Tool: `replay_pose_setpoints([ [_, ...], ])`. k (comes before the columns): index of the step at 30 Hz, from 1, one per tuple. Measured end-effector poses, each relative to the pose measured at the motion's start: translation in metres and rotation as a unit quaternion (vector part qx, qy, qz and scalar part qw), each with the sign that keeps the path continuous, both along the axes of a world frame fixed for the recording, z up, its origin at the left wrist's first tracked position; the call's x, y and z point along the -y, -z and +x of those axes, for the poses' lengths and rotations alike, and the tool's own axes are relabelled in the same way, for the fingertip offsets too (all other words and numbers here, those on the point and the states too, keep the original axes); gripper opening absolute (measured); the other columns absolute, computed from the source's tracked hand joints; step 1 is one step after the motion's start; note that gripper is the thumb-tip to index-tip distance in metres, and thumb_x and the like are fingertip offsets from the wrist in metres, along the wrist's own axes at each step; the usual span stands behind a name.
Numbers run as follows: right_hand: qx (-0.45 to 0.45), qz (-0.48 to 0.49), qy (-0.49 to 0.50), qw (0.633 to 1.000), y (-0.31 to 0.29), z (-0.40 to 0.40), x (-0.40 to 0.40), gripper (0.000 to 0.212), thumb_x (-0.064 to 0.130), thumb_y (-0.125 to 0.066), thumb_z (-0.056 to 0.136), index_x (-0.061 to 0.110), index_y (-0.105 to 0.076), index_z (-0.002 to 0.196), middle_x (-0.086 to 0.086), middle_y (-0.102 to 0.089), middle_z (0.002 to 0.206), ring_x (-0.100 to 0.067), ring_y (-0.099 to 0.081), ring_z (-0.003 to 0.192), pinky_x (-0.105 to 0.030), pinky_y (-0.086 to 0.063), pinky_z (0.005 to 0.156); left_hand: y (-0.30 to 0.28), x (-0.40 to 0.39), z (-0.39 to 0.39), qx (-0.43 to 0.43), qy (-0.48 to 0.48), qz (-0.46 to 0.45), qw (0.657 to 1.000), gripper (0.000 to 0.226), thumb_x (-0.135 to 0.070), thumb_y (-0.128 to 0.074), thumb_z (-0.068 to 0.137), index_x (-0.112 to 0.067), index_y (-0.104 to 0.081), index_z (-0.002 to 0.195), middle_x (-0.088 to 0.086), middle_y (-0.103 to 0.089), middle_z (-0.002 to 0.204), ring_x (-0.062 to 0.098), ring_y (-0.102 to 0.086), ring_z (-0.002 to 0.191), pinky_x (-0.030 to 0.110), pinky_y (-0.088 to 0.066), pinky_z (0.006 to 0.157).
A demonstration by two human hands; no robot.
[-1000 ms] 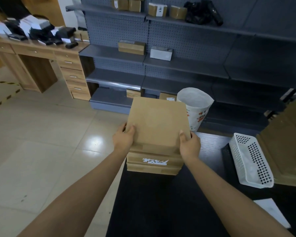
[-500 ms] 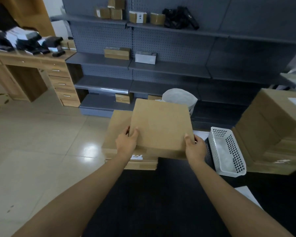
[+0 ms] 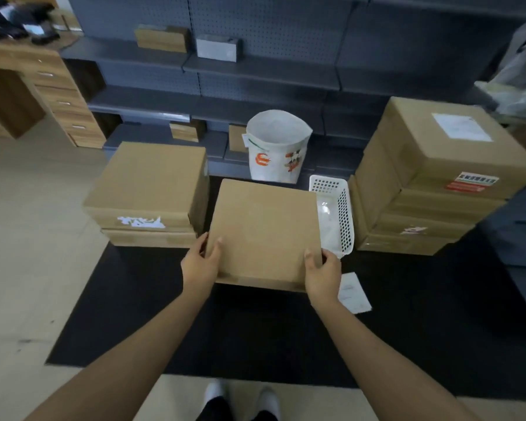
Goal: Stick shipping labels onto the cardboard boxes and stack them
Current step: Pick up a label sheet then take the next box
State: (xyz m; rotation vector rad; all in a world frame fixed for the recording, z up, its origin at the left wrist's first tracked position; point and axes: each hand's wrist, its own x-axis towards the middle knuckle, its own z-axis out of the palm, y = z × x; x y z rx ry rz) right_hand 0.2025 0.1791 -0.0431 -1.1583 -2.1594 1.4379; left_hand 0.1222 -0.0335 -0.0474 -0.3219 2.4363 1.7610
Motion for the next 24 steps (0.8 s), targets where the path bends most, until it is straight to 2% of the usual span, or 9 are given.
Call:
replay_pose_setpoints([
  [4, 0.053, 0.027, 0.009, 0.998, 0.035, 0.024, 0.019, 0.043, 0.035, -0.058, 0.092, 0.009, -0.053, 0.126, -0.007, -0.055, 0.124, -0.022, -0.051, 0.115, -0.034, -0.040, 0.098, 0.036, 0.017, 0.040, 0.044, -0.011, -0.014, 0.999, 0.058, -0.050, -0.059, 0.087, -0.021, -0.049, 0.136, -0.002, -0.058, 0.128, 0.011, -0.053, 0.109, 0.028, -0.044, 0.090],
  [10, 0.081, 0.006, -0.006, 0.997, 0.076, 0.055, 0.030, 0.046, 0.033, -0.059, 0.091, 0.010, -0.048, 0.129, -0.006, -0.049, 0.126, -0.020, -0.046, 0.117, -0.034, -0.040, 0.099, 0.074, 0.027, 0.067, 0.059, 0.011, -0.044, 0.997, 0.053, -0.049, -0.058, 0.089, -0.025, -0.045, 0.135, -0.012, -0.053, 0.120, 0.008, -0.052, 0.105, 0.026, -0.046, 0.085],
  [13, 0.082, 0.019, -0.015, 0.996, 0.082, 0.058, 0.030, 0.047, 0.034, -0.059, 0.090, 0.011, -0.047, 0.129, -0.005, -0.047, 0.126, -0.016, -0.043, 0.115, -0.030, -0.040, 0.096, 0.083, 0.027, 0.071, 0.065, 0.024, -0.048, 0.996, 0.052, -0.050, -0.057, 0.089, -0.030, -0.042, 0.134, -0.015, -0.052, 0.117, 0.004, -0.052, 0.103, 0.018, -0.044, 0.078],
  [15, 0.090, 0.028, -0.015, 0.995, 0.083, 0.057, 0.030, 0.048, 0.034, -0.058, 0.090, 0.010, -0.046, 0.130, -0.006, -0.047, 0.127, -0.018, -0.043, 0.117, -0.032, -0.040, 0.097, 0.085, 0.028, 0.070, 0.064, 0.031, -0.049, 0.996, 0.050, -0.050, -0.057, 0.088, -0.031, -0.041, 0.132, -0.015, -0.052, 0.116, 0.003, -0.053, 0.101, 0.015, -0.043, 0.076],
  [18, 0.101, 0.024, -0.026, 0.994, 0.078, 0.056, 0.029, 0.048, 0.033, -0.058, 0.090, 0.009, -0.045, 0.130, -0.007, -0.046, 0.128, -0.022, -0.043, 0.119, -0.038, -0.041, 0.101, 0.082, 0.029, 0.068, 0.057, 0.048, -0.067, 0.995, 0.051, -0.049, -0.057, 0.089, -0.028, -0.041, 0.133, -0.013, -0.052, 0.117, 0.004, -0.054, 0.101, 0.023, -0.047, 0.083],
  [21, 0.119, 0.023, -0.059, 0.991, 0.070, 0.057, 0.021, 0.044, 0.037, -0.052, 0.095, 0.010, -0.046, 0.129, -0.007, -0.048, 0.128, -0.021, -0.045, 0.119, -0.039, -0.041, 0.102, 0.073, 0.024, 0.067, 0.041, 0.048, -0.118, 0.991, 0.059, -0.040, -0.059, 0.090, -0.021, -0.034, 0.140, -0.004, -0.045, 0.133, 0.009, -0.047, 0.113, 0.027, -0.042, 0.090],
  [24, 0.146, 0.115, -0.121, 0.975, 0.055, 0.059, -0.004, 0.042, 0.039, -0.040, 0.100, 0.009, -0.052, 0.128, -0.007, -0.054, 0.125, -0.020, -0.047, 0.117, -0.039, -0.041, 0.102, 0.054, 0.003, 0.051, -0.016, 0.075, -0.170, 0.982, 0.062, -0.023, -0.060, 0.088, -0.022, -0.027, 0.141, 0.000, -0.034, 0.144, 0.015, -0.040, 0.125, 0.029, -0.038, 0.095],
])
